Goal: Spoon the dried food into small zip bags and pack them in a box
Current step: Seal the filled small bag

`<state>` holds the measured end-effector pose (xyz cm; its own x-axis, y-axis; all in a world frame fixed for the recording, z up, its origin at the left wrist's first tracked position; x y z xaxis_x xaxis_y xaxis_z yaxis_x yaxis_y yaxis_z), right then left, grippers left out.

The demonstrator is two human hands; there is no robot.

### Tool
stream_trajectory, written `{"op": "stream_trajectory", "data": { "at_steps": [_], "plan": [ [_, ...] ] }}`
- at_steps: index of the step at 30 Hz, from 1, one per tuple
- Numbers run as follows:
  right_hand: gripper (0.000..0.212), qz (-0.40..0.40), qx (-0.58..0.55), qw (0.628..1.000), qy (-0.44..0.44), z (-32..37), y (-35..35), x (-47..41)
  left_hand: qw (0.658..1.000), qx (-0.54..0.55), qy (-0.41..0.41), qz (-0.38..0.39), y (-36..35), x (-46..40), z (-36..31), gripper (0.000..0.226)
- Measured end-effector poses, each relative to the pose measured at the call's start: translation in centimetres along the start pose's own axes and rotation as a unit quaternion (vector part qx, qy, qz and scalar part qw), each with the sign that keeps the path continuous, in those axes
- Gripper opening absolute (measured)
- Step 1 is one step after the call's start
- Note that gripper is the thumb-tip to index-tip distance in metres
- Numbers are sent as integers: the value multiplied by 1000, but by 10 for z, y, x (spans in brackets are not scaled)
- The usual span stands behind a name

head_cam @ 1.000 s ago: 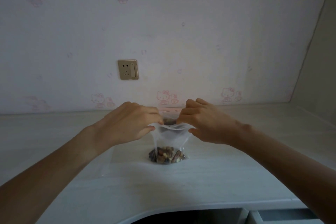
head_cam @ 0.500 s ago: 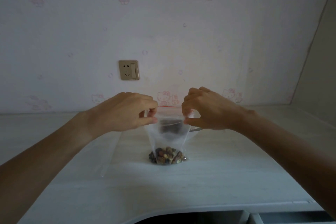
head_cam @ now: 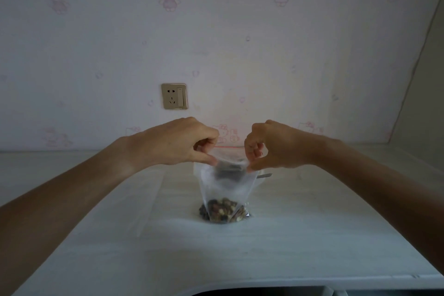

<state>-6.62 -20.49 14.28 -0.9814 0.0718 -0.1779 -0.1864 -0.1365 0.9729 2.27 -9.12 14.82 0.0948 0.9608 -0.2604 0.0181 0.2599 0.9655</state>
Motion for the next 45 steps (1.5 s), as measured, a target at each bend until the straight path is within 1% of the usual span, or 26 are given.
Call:
{"op": "stream_trajectory", "data": {
  "at_steps": [5, 7, 10, 13, 15, 16, 17, 18, 19, 20, 21, 23, 25, 27, 29, 35, 37, 39, 41, 43, 45],
  "plan": [
    [28, -11, 67, 998, 15, 10, 1, 0, 998, -55, -30, 1, 5, -4, -11, 46],
    [30, -12, 72, 997, 20, 13, 3, 2, 995, -94, -29, 9, 7, -3, -11, 49],
    [25, -18, 45, 998, 28, 14, 7, 4, 988, -154, -20, 23, 8, 1, -6, 50],
    [15, -20, -14, 999, 38, 20, 11, 6, 978, -204, 6, 33, 9, 4, 0, 46],
    [16, -29, -45, 998, 38, 24, 11, 5, 970, -243, 9, 34, 8, 2, -3, 41],
    [18, -36, -52, 997, 32, 25, 10, 3, 971, -236, 12, 23, 6, 0, -6, 40],
    [21, -43, -61, 997, 24, 25, 10, 1, 983, -182, 24, -8, 7, 0, -10, 38],
    [23, -50, -77, 996, 16, 24, 10, 0, 994, -92, 42, -50, 6, 0, -14, 34],
    [25, -59, -100, 993, 14, 24, 11, 0, 994, 6, 54, -93, 4, 0, -17, 30],
    [23, -65, -122, 990, 17, 23, 13, 0, 986, 92, 61, -126, 0, 0, -21, 26],
    [19, -63, -137, 988, 22, 23, 13, 1, 975, 155, 70, -143, -5, 0, -22, 25],
    [12, -33, -135, 990, 29, 21, 11, 3, 957, 237, 93, -137, -17, 1, -23, 21],
    [19, 4, -113, 993, 19, 17, 4, 4, 946, 286, 108, -110, -26, 3, -25, 20],
    [24, 20, -76, 997, 13, 13, -1, 4, 945, 295, 109, -89, -32, 4, -28, 24],
    [23, 20, -49, 998, 14, 11, -4, 2, 950, 284, 100, -87, -35, 4, -29, 20],
    [7, 29, 39, 998, 30, 18, -9, 1, 957, 263, 63, -105, -37, 2, -32, 16],
    [9, 34, 16, 999, 23, 16, -8, 2, 956, 268, 65, -103, -36, 4, -30, 13],
    [13, 36, -41, 998, 11, 13, -7, 2, 953, 275, 71, -105, -33, 7, -28, 11],
    [30, 34, -88, 996, 1, 12, -9, 2, 954, 266, 70, -116, -27, 8, -27, 14],
    [42, 11, -128, 992, -1, 17, -9, 2, 956, 259, 66, -125, -22, 7, -29, 17],
    [40, -31, -176, 984, 11, 22, -8, 2, 953, 269, 61, -122, -20, 8, -30, 21]
  ]
}}
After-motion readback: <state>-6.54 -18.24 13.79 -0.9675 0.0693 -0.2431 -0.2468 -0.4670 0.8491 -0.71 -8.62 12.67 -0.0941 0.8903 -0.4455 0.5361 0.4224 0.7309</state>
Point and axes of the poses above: each hand's wrist, its own x-axis away from the middle knuckle, its own y-axis out of the back of the hand, z = x × y, the point moved 9 cm from there along -x, towards the middle knuckle, and after that the axes turned 14 degrees about -y, right-handed, at the moved point
